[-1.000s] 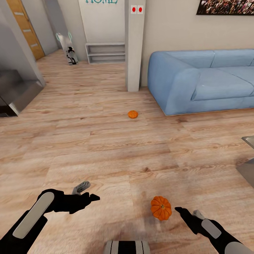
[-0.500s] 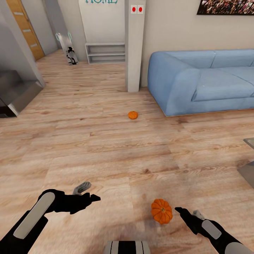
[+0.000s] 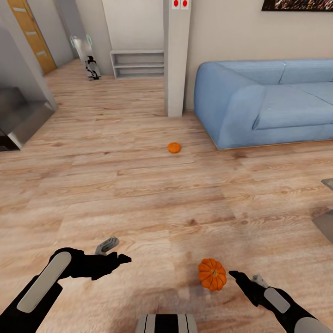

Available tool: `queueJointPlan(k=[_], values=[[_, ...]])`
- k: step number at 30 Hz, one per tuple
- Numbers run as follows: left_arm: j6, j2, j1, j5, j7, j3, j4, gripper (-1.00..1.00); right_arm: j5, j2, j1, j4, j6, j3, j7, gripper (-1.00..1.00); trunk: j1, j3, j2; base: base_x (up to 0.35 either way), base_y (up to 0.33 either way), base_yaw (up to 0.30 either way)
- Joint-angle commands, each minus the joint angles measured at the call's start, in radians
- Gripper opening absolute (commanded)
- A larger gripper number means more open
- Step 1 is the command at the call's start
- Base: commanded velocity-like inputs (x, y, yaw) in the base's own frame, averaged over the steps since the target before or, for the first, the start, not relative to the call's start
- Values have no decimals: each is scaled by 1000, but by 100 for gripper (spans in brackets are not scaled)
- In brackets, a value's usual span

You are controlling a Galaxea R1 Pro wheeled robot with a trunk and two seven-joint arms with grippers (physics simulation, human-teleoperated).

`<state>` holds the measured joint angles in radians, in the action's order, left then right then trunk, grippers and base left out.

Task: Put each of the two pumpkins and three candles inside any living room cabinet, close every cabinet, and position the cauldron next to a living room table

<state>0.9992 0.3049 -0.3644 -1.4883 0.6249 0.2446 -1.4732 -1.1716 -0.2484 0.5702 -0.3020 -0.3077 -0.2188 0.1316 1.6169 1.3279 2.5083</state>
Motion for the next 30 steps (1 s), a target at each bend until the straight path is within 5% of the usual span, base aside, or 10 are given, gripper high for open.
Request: queueJointPlan(k=[1,11,30], values=[[-1,1,-1,-10,10,1,-1,100,-2,-1,0,-1,-1,-4,3,100,0,5,1,0,0,0],[-1,0,-1,-10,10,2,-1,100,0,0,0,-5,1,-10,52,100,0,5,1,0,0,0],[-1,0,-1,-10,11,4,-1,100,0,0,0,-5,26,-11,66,100,7,63,4,0,0,0]])
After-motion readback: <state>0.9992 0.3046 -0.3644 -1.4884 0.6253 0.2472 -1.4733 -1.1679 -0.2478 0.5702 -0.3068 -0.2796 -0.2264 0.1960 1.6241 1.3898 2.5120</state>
